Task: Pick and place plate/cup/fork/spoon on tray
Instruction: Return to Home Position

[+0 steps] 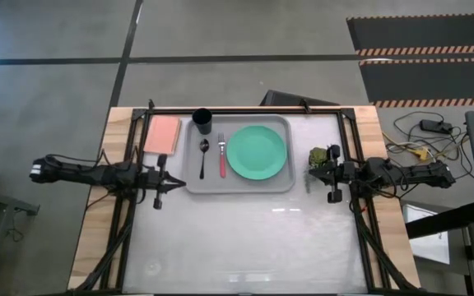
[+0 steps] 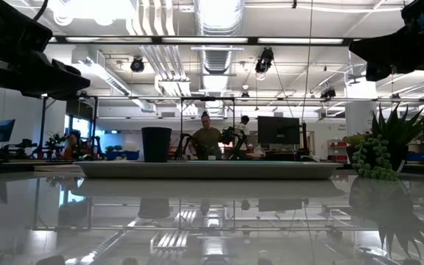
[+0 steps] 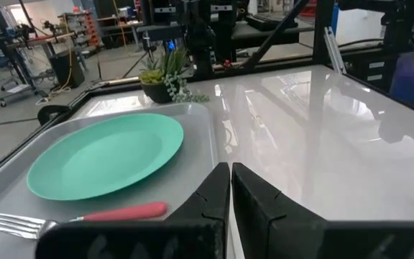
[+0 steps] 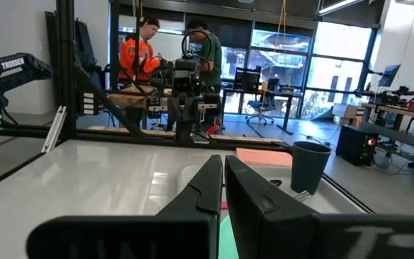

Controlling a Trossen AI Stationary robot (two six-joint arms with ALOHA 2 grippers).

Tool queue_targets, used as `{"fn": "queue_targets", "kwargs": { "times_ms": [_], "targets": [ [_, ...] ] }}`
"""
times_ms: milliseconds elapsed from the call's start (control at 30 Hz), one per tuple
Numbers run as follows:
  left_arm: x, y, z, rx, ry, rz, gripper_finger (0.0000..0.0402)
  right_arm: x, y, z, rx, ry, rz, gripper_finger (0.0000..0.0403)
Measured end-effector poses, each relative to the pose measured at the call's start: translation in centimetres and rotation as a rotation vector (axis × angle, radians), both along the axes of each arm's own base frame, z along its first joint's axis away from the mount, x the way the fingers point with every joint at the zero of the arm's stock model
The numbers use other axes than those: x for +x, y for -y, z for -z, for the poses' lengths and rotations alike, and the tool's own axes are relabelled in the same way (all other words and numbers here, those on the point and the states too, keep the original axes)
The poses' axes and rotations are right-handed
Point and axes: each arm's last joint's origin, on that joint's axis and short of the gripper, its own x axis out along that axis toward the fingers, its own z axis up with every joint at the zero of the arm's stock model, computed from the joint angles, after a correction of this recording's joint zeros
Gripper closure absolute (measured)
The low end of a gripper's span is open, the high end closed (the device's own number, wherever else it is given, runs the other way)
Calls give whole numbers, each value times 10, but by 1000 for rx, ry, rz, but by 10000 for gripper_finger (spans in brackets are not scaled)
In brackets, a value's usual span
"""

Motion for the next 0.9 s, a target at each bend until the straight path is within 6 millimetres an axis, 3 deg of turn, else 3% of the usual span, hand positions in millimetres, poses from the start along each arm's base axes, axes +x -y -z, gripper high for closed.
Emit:
{"fn": "queue_targets", "kwargs": {
  "times_ms": [900],
  "targets": [
    [5,0,10,12,-109,0,402,0,0,0,0,-1,0,394]
  ]
}}
